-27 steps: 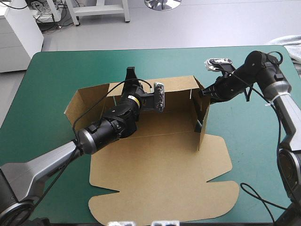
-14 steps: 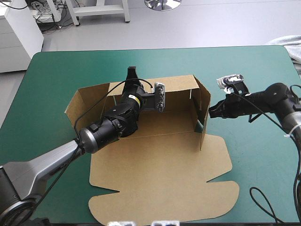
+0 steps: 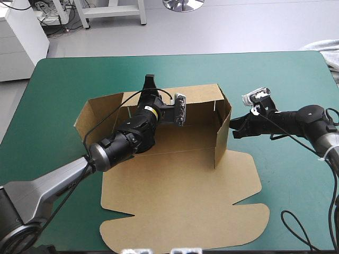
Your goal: Fold the box
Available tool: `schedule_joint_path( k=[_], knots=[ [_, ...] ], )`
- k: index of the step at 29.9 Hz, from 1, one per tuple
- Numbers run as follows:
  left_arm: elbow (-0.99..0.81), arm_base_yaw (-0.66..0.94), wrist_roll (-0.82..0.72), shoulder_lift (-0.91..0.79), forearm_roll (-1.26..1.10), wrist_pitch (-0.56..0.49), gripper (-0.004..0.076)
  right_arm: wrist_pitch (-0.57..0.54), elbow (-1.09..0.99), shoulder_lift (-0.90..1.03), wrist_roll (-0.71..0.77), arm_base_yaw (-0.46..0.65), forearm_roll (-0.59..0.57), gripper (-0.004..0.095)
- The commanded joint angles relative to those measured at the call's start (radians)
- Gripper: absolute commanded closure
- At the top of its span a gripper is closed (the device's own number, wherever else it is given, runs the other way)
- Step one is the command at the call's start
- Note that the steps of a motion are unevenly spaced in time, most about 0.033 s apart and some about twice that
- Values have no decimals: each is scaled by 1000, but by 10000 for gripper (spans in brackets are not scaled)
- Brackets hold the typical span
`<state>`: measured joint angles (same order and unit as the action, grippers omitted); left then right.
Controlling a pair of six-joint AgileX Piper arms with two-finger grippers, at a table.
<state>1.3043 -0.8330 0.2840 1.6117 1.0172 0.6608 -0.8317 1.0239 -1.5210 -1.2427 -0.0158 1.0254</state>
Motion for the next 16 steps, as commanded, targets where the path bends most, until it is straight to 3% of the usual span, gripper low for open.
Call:
schedule_joint_path(
  k=[1, 6, 13, 16],
  knots=[
    [13, -8, 12, -21, -52, -11, 734, -55, 23, 42, -54, 8, 32, 712],
    [13, -8, 23, -21, -52, -11, 734, -133, 29, 52, -71, 8, 20, 276],
    [13, -8, 73, -14, -71, -11, 734, -105, 27, 55, -93, -16, 75, 242],
    [13, -8, 92, -8, -86, -11, 734, -27, 27, 55, -100, -82, 82, 242]
  ],
)
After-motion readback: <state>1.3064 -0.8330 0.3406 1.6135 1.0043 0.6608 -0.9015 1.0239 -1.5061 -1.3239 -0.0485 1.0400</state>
